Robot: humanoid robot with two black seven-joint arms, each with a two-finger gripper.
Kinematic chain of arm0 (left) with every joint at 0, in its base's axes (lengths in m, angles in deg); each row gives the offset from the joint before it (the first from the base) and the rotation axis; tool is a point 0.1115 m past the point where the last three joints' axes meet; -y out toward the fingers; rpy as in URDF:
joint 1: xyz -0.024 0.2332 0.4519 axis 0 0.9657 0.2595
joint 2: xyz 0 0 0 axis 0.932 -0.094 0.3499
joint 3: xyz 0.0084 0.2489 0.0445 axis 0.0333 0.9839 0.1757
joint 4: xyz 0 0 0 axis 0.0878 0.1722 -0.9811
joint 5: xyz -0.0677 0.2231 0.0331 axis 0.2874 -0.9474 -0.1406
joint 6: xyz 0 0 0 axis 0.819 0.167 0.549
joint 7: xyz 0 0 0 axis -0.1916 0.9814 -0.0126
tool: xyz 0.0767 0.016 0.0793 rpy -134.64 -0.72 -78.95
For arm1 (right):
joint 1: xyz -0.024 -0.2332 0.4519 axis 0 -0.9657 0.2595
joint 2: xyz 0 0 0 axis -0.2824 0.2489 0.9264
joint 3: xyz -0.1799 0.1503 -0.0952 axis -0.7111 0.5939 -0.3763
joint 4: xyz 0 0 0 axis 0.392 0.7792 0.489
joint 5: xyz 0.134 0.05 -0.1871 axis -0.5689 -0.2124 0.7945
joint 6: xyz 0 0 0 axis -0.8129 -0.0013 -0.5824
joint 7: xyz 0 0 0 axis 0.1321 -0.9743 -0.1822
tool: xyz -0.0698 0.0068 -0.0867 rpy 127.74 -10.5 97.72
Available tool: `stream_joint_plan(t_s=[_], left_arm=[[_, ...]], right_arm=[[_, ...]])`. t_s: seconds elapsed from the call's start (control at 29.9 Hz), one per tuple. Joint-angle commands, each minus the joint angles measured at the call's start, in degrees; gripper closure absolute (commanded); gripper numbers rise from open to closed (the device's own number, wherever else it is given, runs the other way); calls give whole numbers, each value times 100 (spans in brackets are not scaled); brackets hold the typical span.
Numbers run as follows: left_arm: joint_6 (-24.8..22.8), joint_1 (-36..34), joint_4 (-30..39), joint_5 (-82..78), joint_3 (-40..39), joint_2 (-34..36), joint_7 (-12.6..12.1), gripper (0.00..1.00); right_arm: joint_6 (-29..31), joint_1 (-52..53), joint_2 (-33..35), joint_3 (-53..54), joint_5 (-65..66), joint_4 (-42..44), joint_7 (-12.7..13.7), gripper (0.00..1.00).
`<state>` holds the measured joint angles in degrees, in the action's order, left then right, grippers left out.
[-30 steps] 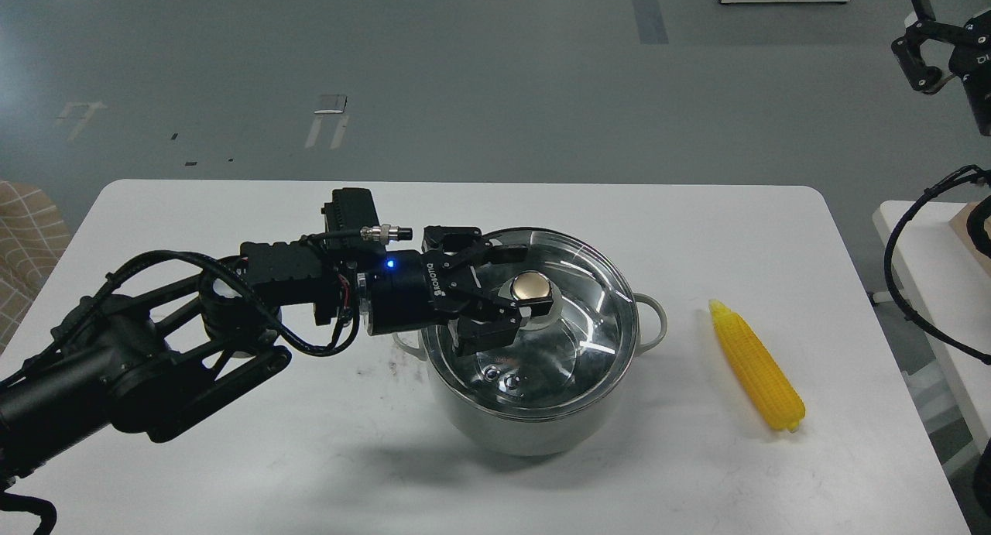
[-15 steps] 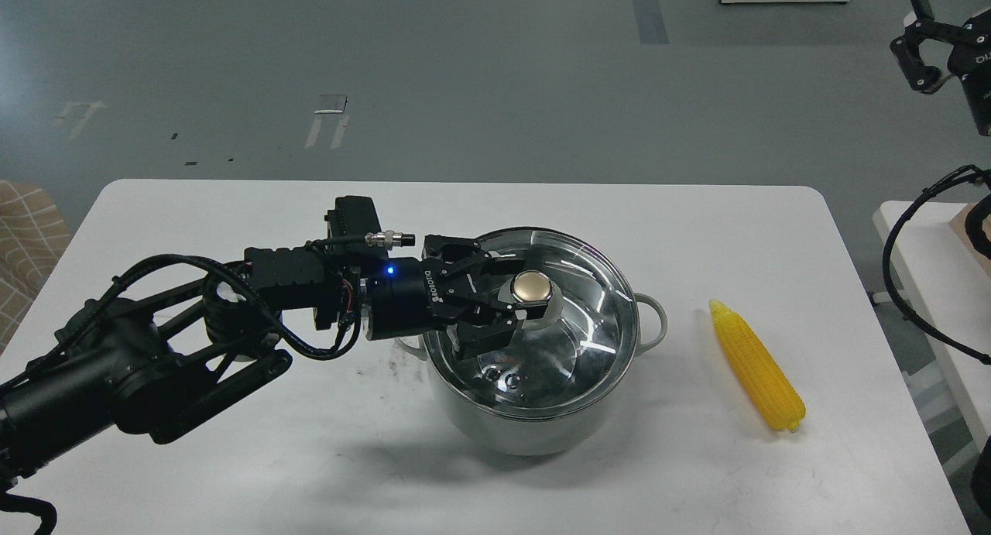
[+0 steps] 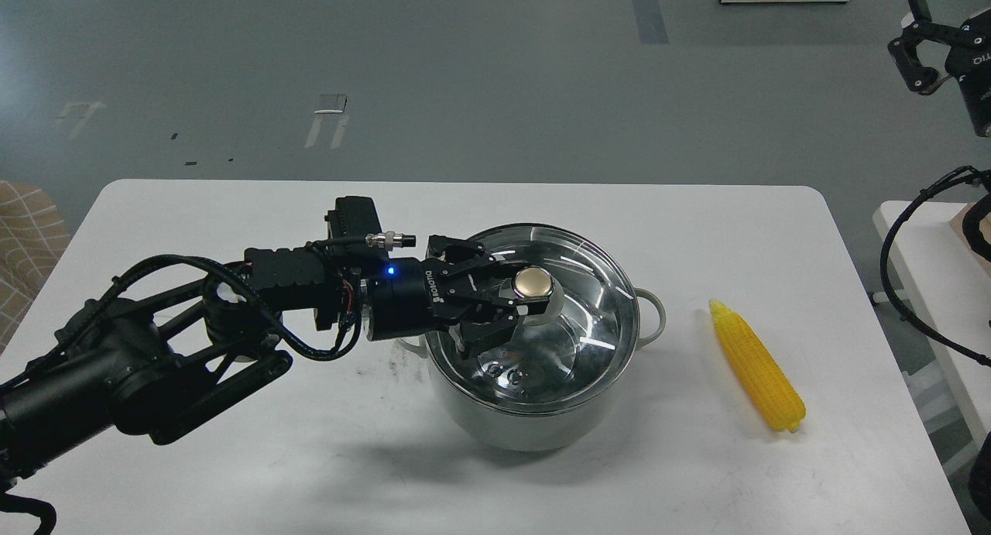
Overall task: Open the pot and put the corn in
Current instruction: 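Close the left gripper on the knob and lift the glass lid, then carry the lid away from the pot and lower it onto the table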
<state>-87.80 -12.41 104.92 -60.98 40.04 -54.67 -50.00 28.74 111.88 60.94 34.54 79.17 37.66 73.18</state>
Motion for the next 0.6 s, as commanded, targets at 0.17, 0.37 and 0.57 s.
stream_joint_plan(t_s=[0.17,0.37,0.57], left_arm=[[26,-114,516,1,-105,351,5,67],[26,-203,543,1,-685,905,5,67],[280,139,429,986,-1169,2117,5,67]], right_arm=[[0,4,3,0,0,1,0,0],[0,13,-6,0,0,1,0,0],[0,4,-6,0,0,1,0,0]])
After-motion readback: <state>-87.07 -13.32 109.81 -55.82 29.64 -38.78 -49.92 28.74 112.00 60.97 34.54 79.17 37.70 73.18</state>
